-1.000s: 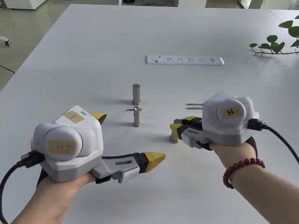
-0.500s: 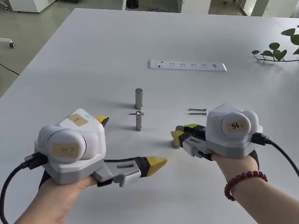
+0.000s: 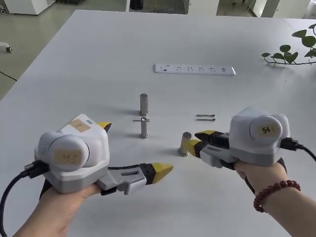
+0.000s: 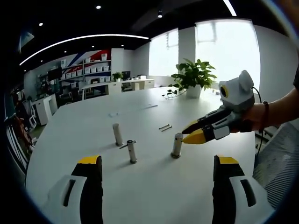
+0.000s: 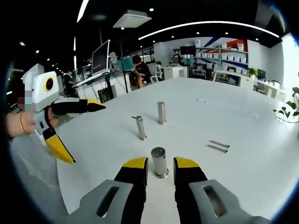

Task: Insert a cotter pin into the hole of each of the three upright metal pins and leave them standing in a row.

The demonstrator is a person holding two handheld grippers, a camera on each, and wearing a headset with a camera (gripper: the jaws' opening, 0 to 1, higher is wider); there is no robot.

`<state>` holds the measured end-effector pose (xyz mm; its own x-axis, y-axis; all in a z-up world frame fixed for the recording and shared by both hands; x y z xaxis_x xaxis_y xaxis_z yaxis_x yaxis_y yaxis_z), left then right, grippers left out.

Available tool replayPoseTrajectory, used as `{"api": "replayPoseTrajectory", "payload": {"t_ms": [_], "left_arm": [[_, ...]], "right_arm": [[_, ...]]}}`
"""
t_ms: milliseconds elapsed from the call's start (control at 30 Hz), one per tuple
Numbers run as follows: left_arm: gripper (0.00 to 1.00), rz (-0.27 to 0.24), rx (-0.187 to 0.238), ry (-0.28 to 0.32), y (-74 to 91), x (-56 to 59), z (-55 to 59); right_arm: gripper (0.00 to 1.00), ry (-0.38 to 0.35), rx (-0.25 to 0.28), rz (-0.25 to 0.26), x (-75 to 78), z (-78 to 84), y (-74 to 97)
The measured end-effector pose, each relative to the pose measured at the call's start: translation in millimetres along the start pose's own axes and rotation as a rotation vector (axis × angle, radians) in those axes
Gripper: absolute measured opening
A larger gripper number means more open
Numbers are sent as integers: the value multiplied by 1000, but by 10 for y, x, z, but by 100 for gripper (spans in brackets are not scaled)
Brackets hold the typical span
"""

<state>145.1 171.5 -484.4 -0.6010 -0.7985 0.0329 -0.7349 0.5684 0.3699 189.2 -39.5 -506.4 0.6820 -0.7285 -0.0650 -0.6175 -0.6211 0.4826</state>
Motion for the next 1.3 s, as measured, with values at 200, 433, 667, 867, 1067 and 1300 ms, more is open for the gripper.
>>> {"api": "replayPoseTrajectory", "payload": {"t_ms": [200, 433, 667, 867, 1067, 1300], "left_arm": [[99, -1, 1, -12, 0, 4, -4], [99, -7, -6, -45, 9, 20, -21], [99, -6, 6, -18, 16, 5, -27], [99, -16, 1, -24, 10, -7, -21], [99, -35, -9, -31, 12, -35, -9], [96, -41, -11, -44, 13, -28, -3]], "right_arm": [[17, 16, -14, 5, 133, -34, 77], [17, 59, -74, 9, 303, -80, 125], [19, 144, -174, -2, 493, -146, 139], [20, 257, -244, -11, 713, -226, 44], [19, 338, -302, -29, 832, -266, -72], [18, 371, -367, -49, 983, -295, -220]]}}
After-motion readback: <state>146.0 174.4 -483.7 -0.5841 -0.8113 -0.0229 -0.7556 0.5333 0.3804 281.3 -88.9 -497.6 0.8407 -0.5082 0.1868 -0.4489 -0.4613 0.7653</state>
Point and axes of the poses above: the centre of the closed fingertips' face, and the gripper's own axes: y roughly backward along the fingers, x roughly to its right, z roughly out of its underside, the point moved 9 cm from there along y, roughly backward along the fingers
